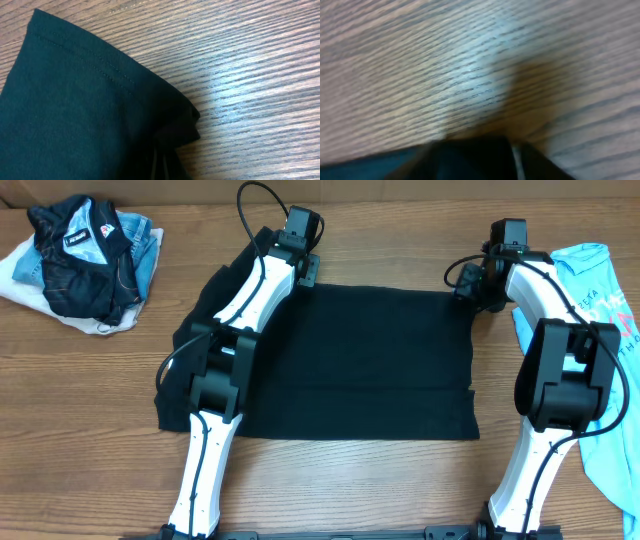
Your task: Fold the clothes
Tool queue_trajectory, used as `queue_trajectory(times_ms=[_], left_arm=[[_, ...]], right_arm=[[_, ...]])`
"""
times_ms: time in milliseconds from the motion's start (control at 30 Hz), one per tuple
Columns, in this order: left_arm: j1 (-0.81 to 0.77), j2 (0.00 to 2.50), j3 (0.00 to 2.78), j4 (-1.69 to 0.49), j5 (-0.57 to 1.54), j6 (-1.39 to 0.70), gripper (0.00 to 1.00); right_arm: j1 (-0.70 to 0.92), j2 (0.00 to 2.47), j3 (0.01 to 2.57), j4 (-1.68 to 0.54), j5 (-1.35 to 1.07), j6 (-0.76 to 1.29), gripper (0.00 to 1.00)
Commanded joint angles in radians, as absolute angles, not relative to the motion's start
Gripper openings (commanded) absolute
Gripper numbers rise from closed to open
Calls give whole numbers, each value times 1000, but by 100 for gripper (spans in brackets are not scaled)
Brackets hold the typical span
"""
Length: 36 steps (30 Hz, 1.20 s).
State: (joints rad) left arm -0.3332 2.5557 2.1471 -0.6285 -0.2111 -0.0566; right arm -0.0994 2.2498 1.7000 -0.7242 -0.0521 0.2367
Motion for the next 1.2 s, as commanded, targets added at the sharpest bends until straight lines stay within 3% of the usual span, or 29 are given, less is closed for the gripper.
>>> queue_trajectory(times_ms=[0,133,300,1167], left_arm=[[-326,2600,2142,-651,-209,-68,4],[-326,2600,2142,-651,-209,-68,4],[-325,2600,2142,-654,-209,-68,4],[-321,2365,2144,-790,-215,-70,4]], right_arm=[[-106,2252,1722,-721,-43,257,11],[-106,2252,1722,-723,-42,262,18],[-106,2252,1722,-731,-42,265,4],[-107,2152,1724,-842,-15,395,4]])
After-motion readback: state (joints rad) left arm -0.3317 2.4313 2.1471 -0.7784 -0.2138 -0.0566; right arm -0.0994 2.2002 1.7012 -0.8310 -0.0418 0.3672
